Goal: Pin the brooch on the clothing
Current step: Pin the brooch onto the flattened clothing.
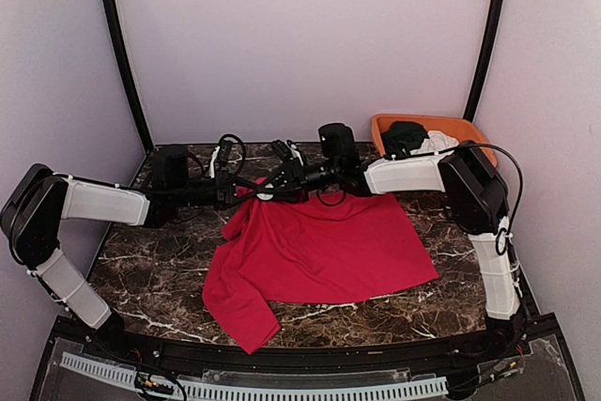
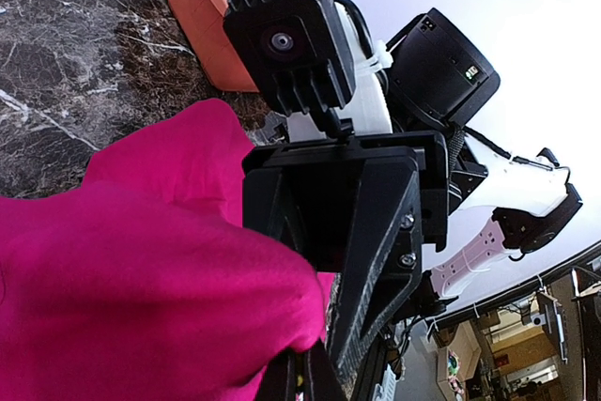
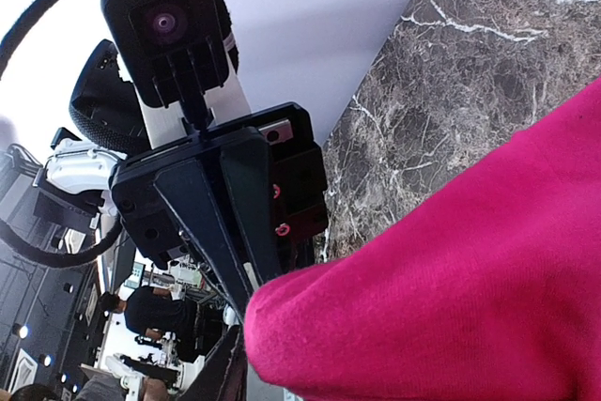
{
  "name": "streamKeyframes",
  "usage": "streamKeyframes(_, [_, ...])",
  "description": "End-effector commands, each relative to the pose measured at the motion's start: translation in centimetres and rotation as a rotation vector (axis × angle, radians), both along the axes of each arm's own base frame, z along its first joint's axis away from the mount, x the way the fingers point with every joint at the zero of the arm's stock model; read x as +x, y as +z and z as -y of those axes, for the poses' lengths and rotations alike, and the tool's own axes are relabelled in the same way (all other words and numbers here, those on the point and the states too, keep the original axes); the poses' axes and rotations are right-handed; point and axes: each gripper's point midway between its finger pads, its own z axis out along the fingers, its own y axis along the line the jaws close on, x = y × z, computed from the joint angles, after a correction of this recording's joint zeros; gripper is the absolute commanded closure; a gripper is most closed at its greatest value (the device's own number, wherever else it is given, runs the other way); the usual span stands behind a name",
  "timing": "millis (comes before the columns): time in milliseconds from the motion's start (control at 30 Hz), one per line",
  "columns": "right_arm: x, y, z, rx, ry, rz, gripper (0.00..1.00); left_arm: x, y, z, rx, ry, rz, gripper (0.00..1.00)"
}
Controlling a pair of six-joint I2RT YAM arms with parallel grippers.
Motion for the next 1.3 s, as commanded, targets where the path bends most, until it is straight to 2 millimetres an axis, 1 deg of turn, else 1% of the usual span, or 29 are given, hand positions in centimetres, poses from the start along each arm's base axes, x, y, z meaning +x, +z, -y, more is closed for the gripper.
streamKeyframes(0, [-0.3, 0.9, 0.8, 0.055, 0.021, -0.011, 0.70, -1.0, 2.1, 0.4, -0.039, -0.048, 0.075, 0.99])
streamKeyframes(100, [-0.8, 1.8, 1.4, 0.124, 0.060, -0.045, 0.68, -1.0, 2.2, 0.4, -0.042, -0.051, 0.077, 0.99])
streamKeyframes(167, [-1.0, 2.3, 1.9, 0.157, 0.071, -0.102, 0.67, -1.0, 2.2, 0.5, -0.046, -0.053, 0.080, 0.99])
streamKeyframes(333, [-0.7, 2.8, 2.7, 0.189, 0.070, -0.114, 0.66, -0.9, 2.4, 0.6, -0.062, -0.061, 0.083, 0.99])
streamKeyframes(700, [0.9, 1.9, 2.1, 0.022, -0.023, 0.004, 0.67, -0.9, 2.1, 0.6, -0.060, -0.063, 0.075, 0.99])
streamKeyframes(1100, [0.7, 3.0, 2.0, 0.060, -0.010, 0.009, 0.67, -0.9, 1.9, 0.6, -0.052, -0.059, 0.070, 0.99])
streamKeyframes(1267, [0.1, 3.7, 2.2, 0.080, 0.004, 0.033, 0.67, -0.8, 1.5, 0.4, -0.031, -0.048, 0.066, 0.99])
